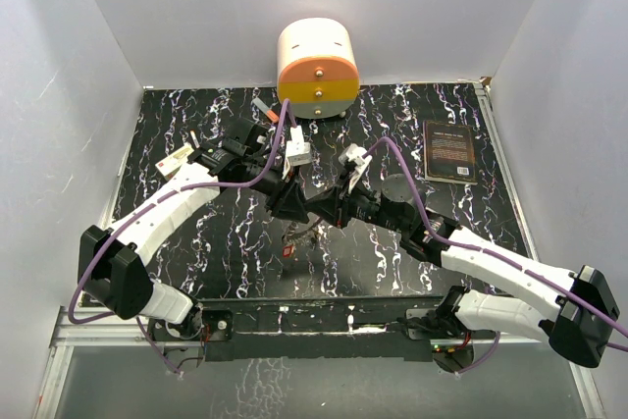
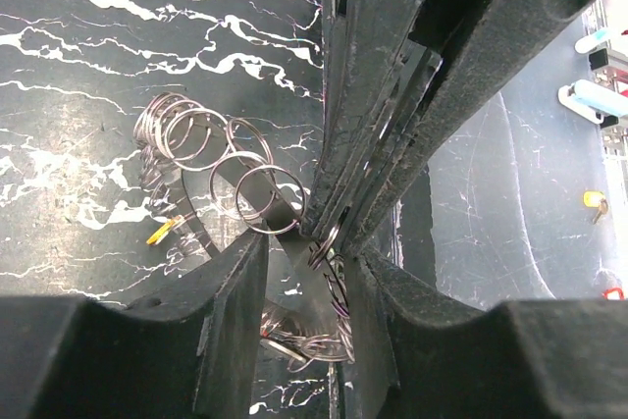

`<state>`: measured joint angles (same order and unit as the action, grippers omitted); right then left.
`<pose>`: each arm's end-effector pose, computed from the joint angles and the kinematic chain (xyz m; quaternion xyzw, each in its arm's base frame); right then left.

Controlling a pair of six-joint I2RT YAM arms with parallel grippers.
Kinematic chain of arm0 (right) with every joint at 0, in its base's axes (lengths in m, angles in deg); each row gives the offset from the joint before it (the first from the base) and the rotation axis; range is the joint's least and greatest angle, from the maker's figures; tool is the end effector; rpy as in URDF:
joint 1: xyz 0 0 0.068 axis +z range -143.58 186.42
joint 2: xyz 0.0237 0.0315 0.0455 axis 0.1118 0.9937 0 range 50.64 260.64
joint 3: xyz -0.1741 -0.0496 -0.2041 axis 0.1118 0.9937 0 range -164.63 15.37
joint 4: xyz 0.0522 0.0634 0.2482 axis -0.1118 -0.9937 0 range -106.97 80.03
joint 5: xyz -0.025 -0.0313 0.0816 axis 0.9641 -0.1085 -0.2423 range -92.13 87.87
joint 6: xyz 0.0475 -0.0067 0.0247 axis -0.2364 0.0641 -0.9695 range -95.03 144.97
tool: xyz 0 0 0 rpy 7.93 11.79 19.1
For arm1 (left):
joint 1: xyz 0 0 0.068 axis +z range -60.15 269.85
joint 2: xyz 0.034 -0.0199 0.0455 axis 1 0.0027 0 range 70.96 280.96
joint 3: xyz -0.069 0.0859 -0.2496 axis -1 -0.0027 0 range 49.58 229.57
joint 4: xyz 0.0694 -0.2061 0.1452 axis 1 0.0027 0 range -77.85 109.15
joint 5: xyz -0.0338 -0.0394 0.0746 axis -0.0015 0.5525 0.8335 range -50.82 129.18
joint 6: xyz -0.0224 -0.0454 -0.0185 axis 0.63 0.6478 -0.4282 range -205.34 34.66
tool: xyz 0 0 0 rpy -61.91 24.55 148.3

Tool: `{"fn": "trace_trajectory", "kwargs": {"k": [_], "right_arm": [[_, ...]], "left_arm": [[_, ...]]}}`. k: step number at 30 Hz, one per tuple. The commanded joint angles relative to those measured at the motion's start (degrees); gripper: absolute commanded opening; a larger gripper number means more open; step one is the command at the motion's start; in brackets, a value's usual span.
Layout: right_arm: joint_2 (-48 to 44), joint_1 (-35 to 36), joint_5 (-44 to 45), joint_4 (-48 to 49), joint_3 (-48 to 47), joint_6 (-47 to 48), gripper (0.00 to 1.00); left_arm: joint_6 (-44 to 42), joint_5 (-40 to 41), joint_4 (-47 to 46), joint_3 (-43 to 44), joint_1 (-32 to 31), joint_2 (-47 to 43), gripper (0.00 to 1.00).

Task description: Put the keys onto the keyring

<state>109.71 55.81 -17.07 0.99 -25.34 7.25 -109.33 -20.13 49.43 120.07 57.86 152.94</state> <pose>0.1513 0.1907 0.3057 -0.2858 0.6932 0.4430 0.4914 0.2348 -0.1826 0.3157 0.5355 0.6365 -0.4833 0.2729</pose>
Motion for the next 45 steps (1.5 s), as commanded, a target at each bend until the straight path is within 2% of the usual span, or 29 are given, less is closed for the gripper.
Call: {"fn": "trace_trajectory", "kwargs": {"k": [1, 14, 30, 45], "right_arm": [[-1.93, -0.17, -0.01, 7.13, -1.83, -0.34, 0.08], [-2.93, -0.17, 1.24, 7.04, -1.65, -0.42, 0.08], [-7.96, -0.20, 4.39, 3.26, 2.21, -0.85, 0.08], [-10.08, -0.19, 4.76, 1.34, 4.15, -1.47, 0.08]], "left_arm": [[-0.52, -1.22, 0.48, 0.85, 0.02, -1.29, 0.32], [-0.71, -0.33, 0.78, 1.31, 0.03, -1.29, 0.00], [-2.21, 3.56, 2.02, 3.06, 0.00, -2.90, 0.00], [-2.37, 1.38, 2.41, 4.58, 0.07, -2.00, 0.00]]}}
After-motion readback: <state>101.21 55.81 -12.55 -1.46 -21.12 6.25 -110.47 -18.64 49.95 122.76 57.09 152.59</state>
